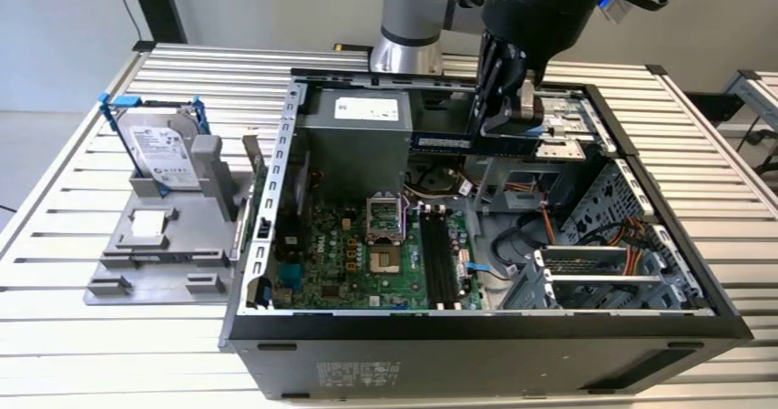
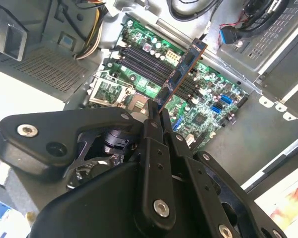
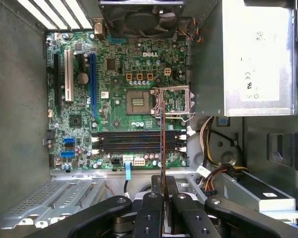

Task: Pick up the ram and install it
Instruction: 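Pick up the ram and move it above insertion slot, then insert the ram into the slot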

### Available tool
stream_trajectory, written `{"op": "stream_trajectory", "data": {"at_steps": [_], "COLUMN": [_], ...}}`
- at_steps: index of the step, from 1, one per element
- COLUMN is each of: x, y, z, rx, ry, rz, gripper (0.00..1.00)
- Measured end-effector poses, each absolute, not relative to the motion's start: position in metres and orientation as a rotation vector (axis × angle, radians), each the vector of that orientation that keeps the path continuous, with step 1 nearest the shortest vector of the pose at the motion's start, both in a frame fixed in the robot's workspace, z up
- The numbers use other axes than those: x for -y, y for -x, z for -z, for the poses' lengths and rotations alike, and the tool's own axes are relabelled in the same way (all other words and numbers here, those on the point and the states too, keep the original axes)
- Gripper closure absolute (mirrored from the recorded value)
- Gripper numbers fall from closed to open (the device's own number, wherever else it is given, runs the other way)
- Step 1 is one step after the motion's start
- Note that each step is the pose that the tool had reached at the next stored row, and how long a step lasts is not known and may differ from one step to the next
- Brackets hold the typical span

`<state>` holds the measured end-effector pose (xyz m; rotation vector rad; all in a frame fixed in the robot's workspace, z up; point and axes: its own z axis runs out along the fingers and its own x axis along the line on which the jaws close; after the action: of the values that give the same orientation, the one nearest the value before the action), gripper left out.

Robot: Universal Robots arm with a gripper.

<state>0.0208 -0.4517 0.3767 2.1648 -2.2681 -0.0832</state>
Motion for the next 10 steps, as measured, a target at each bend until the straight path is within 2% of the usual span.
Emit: {"op": "stream_trajectory", "data": {"at_steps": [10], "x": [0.4518], "y": [-0.0209], "z": [-0.3768], "rx": [2.373], "ry": [-2.053], "rz": [0.083], "gripper": [1.00]}}
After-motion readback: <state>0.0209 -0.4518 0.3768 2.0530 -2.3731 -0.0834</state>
